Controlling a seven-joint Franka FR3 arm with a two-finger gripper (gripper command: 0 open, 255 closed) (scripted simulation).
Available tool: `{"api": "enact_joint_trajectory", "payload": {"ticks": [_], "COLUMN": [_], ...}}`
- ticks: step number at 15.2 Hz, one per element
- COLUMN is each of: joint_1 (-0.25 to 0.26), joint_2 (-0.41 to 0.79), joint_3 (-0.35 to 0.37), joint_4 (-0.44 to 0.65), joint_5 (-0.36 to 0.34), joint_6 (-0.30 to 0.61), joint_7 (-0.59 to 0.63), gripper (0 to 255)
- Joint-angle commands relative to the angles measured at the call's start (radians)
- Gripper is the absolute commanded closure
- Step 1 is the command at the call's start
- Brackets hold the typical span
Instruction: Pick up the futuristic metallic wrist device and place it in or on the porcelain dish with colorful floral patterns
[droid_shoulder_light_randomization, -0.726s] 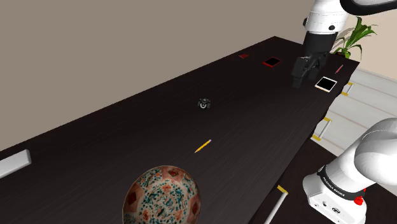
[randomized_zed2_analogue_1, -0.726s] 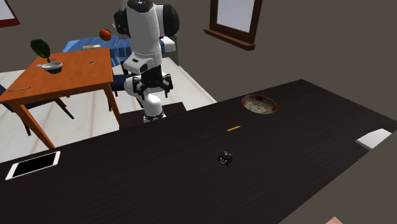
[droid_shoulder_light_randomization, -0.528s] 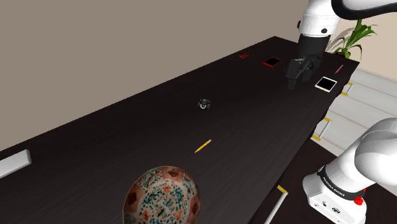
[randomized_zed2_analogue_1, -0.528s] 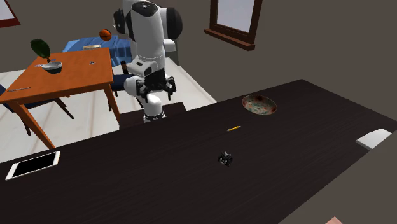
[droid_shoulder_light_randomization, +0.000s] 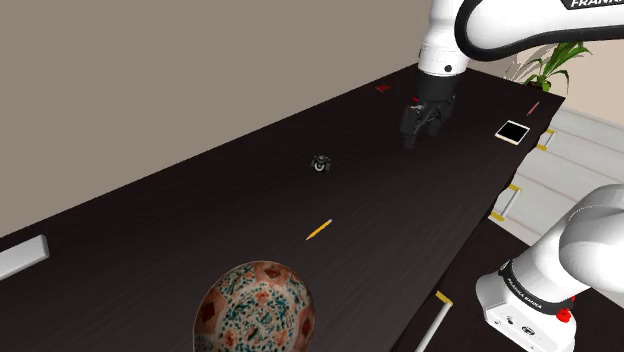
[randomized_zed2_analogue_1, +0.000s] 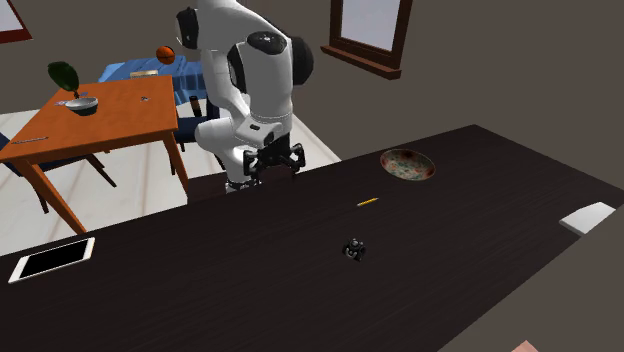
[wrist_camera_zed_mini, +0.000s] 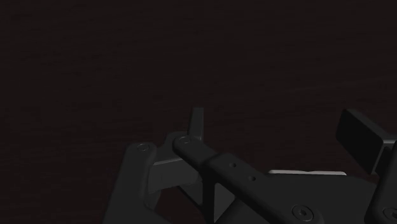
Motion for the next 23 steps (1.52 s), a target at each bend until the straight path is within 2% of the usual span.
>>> {"api": "enact_joint_trajectory", "payload": {"ticks": [1, 9, 17, 23], "joint_1": [0.009, 0.032, 0.071, 0.075], "joint_2": [0.067, 0.326, 0.604, 0.636], "joint_3": [0.026, 0.109, 0.164, 0.162], "joint_4": [0.032, 0.170, 0.386, 0.353], "joint_5": [0.007, -0.016, -0.107, -0.120], "joint_6": [0.051, 0.224, 0.328, 0.392], "joint_7": [0.024, 0.111, 0.216, 0.225], "gripper": [0, 0, 0, 0]}}
